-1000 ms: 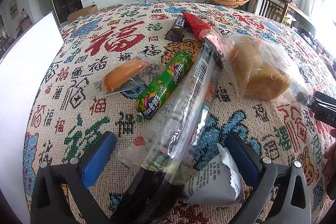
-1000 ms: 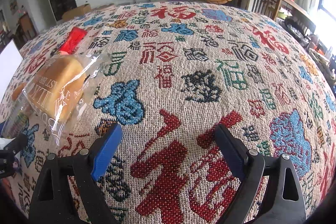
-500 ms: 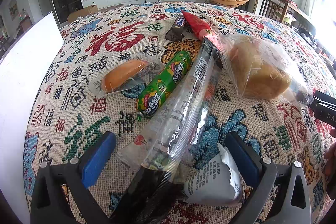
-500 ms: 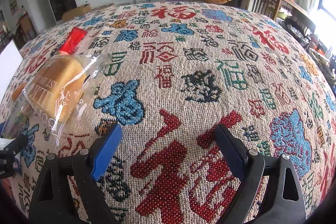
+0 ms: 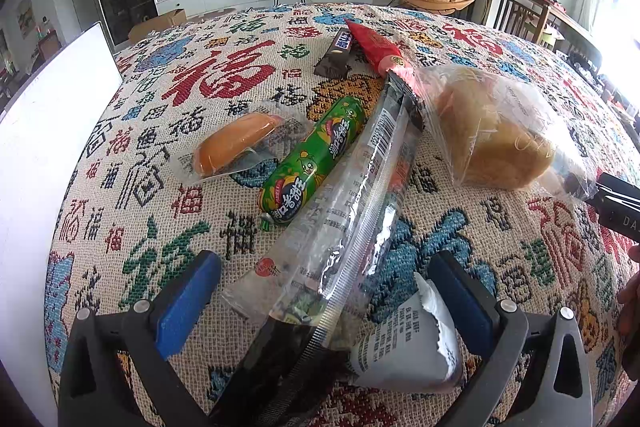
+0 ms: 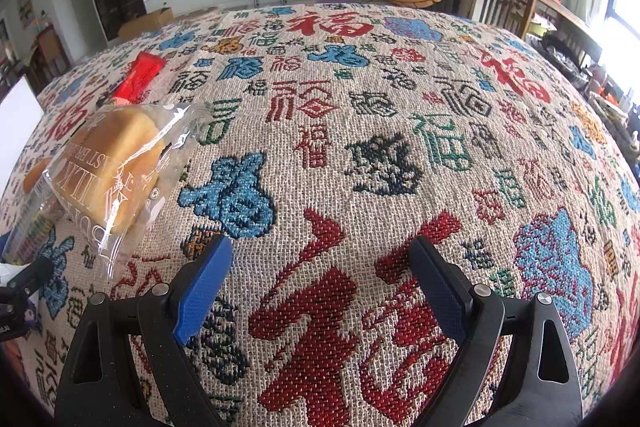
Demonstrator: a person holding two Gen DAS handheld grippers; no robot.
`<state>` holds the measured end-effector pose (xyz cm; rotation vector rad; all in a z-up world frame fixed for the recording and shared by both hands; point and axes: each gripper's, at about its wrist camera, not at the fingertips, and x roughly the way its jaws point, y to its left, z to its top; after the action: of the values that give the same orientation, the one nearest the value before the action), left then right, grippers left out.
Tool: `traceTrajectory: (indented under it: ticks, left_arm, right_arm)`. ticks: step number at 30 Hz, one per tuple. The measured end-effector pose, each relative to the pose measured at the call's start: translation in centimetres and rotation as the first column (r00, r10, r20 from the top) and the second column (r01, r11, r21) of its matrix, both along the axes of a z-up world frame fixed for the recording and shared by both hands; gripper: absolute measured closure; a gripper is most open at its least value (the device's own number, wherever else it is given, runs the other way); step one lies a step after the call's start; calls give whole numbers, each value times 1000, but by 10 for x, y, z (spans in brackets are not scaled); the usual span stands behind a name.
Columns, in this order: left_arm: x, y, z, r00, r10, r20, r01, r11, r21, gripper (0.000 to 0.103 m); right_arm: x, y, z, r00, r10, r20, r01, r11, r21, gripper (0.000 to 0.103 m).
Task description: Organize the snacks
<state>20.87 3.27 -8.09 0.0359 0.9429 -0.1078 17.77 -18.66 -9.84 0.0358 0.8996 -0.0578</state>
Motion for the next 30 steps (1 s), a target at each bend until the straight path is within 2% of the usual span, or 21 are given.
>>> traceTrajectory:
  ticks: [30]
  left_arm:
    - [0,1,-1,1000,-4,-1,4,1000,-3,0]
  right_arm:
    - [0,0,0,1000,0,1,0,1000,2,11]
